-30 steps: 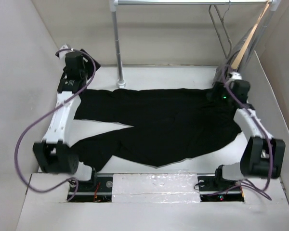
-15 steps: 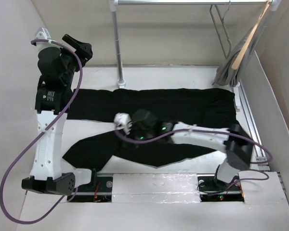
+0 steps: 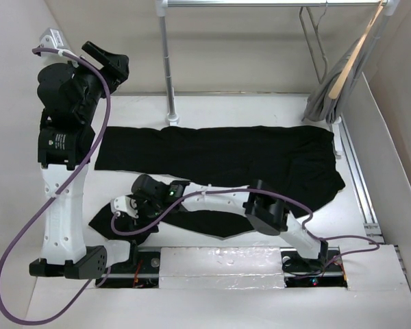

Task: Place the trousers on the hanger
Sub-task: Fold the trousers at the center of the board.

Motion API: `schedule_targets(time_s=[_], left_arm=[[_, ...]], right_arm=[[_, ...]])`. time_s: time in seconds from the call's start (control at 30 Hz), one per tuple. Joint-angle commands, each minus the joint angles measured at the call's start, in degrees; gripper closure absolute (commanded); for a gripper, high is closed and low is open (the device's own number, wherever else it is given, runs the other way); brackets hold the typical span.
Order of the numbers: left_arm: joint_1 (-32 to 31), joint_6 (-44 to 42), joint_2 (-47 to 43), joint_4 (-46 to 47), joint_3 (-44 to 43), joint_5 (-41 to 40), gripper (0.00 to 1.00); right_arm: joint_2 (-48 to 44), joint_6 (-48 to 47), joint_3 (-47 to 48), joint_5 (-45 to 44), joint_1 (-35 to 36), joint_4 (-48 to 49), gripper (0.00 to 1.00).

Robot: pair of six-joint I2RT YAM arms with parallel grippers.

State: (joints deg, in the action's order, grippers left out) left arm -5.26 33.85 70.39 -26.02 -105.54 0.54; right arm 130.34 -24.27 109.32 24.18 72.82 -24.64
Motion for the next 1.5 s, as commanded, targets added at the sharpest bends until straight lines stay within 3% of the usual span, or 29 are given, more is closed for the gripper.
schedule_targets(time_s=[0.0, 0.47, 0.57, 0.6, 0.73, 0.9, 1.07, 1.23, 1.37, 1.4, 1.43, 1.47], left_arm=[[0.07, -1.32, 0.98, 0.89, 0.15, 2.28, 0.32], [0.07, -3.08, 1.94, 0.71, 2.96, 1.57, 0.32], [0.07, -3.52, 1.94, 0.97, 3.76, 1.49, 0.32], [0.68, -3.7, 2.12, 0.88, 3.93, 1.4, 0.32], [0.69, -5.1, 2.64, 0.27, 3.76, 0.08, 0.32], [2.53, -6.69, 3.17, 0.09, 5.07, -1.86, 0.32], [2.53, -8.09, 3.0, -0.08, 8.93, -3.87, 0.32], [2.53, -8.18, -2.61, 1.23, 22.11, -5.11, 0.36], [0.26, -10.54, -7.54, 0.45, 34.22, -3.43, 0.53], [-1.67, -12.12, -9.11, -1.21, 36.78, -3.87, 0.54], [-1.69, -12.14, -9.91, -1.23, 36.81, -3.88, 0.54], [-1.69, -12.66, -10.7, -1.66, 37.85, -3.27, 0.54]], right_arm=[[3.32, -3.41, 5.03, 0.07, 1.02, -3.31, 0.33], [4.13, -4.82, -2.62, -1.93, 1.54, -1.2, 0.41], [4.92, -2.02, -1.74, -2.48, 0.84, 1.86, 0.66], [4.83, -1.05, -1.3, -2.91, 0.84, 2.31, 0.82], [-0.85, 6.66, -4.63, -3.88, -2.32, 10.47, 0.99], [-4.84, 17.66, -10.61, 4.79, -12.14, 25.94, 1.0], [0.25, 24.18, -4.3, 11.67, -18.49, 25.79, 1.0], [4.65, 32.68, -0.07, 15.02, -22.1, 27.18, 1.0], [6.76, 37.98, 2.21, 15.72, -24.29, 28.69, 1.0], [8.85, 39.29, 6.74, 17.28, -24.91, 26.6, 0.88], [10.01, 39.3, 6.79, 17.3, -24.92, 26.58, 0.88], [11.06, 39.65, 8.53, 18.26, -25.44, 25.19, 0.79]])
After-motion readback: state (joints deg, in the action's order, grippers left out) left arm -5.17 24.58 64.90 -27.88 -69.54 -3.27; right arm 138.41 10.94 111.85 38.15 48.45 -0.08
